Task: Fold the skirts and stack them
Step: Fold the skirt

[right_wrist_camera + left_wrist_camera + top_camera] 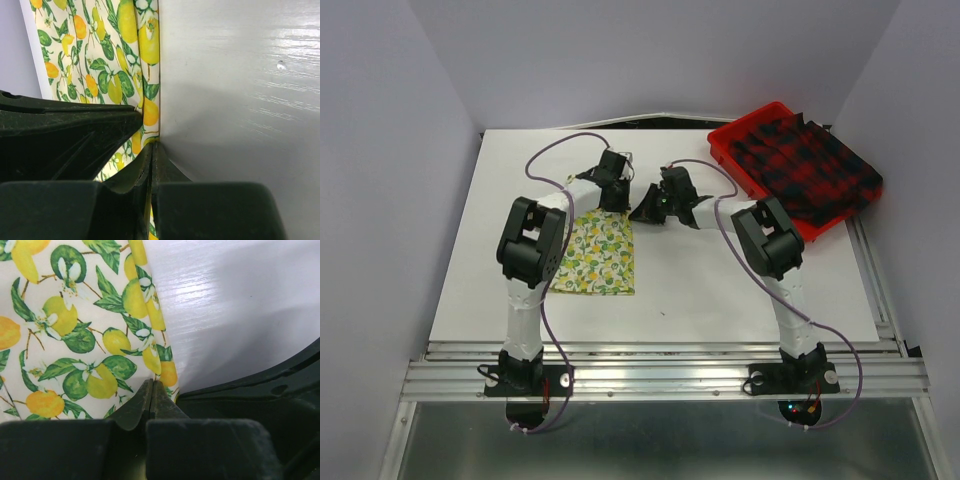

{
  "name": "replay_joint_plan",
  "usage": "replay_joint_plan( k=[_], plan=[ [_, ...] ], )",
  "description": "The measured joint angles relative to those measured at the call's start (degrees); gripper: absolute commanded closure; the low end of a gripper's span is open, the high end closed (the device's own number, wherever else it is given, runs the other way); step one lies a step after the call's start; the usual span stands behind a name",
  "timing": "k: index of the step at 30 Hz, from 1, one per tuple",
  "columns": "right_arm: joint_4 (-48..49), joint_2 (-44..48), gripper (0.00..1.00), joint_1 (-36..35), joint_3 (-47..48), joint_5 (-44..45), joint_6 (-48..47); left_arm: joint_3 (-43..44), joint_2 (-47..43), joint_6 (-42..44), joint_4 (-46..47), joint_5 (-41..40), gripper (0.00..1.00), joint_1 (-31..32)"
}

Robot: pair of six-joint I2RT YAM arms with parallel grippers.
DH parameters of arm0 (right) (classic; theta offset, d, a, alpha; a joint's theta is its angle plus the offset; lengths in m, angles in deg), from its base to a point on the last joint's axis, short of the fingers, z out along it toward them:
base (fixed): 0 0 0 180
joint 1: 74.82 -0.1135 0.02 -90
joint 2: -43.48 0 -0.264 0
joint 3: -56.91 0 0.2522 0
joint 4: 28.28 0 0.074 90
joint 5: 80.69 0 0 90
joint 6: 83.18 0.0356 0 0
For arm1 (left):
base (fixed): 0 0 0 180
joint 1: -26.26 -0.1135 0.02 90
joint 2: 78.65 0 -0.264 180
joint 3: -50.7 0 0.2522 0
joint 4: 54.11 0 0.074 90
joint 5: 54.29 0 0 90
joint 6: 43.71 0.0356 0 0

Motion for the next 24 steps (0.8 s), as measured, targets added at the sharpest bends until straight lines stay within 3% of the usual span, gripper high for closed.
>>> replay_joint_plan(
  k=[24],
  plan=[
    [0.24,0.02,0.98,-0.48,-0.11,-0.11,-0.98,0.46,-0.09,-0.83,-0.42,0.79,1.00,0.59]
  ],
)
